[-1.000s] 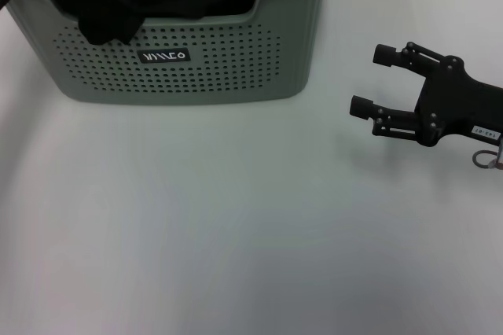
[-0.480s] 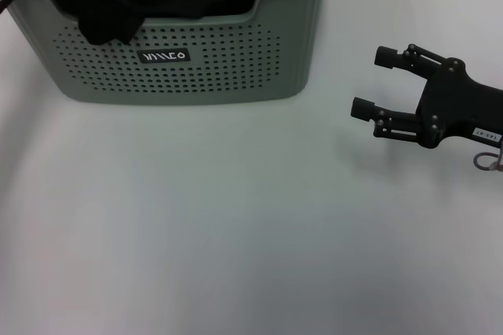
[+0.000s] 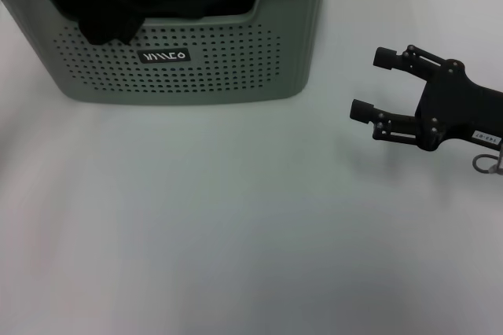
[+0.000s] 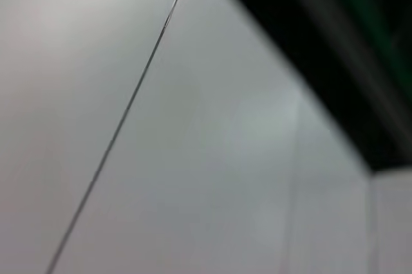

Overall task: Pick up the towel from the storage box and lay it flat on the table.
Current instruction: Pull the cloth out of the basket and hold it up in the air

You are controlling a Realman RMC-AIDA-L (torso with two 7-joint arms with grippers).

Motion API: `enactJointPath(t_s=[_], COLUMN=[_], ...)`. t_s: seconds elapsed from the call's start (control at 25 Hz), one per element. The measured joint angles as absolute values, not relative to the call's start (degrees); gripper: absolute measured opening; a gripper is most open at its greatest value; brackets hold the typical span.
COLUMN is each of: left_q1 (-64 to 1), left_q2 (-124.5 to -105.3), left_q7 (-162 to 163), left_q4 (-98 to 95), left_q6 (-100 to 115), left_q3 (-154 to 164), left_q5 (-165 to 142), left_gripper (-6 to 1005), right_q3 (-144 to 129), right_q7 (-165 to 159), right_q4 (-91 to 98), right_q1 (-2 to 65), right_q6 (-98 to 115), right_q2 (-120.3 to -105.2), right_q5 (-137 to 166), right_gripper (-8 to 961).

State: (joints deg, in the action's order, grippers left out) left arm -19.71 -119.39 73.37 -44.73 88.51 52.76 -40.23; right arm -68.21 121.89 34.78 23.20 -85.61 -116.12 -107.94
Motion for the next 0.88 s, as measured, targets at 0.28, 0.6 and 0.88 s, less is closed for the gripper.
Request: enactJointPath(t_s=[0.28, 0.6, 0.88], left_q1=[-18.40, -18.47, -19.53], left_q2=[-117.36, -118.44, -119.64], left_q7=[83.77, 83.49, 83.16], left_q4=[-38.70, -31.04, -29.93], left_q6=[104.96, 108.63, 110.59], left_q3=[52.74, 53.03, 53.38], left_q5=[-34.94, -37.58, -43.86], left_gripper=[1, 2, 3], right_q3=[-70.56, -89.14, -104.22], right_q7=[124.16, 136.73, 144.10], right_q4=[34.71, 34.91, 35.44], right_q1=[24.30, 26.06, 28.75], right_q6=[-86.57, -82.81, -72.88], right_q2=[-116.18, -116.20, -116.18], right_q5=[-109.01, -123.99, -138.58], right_gripper=[871, 872, 871])
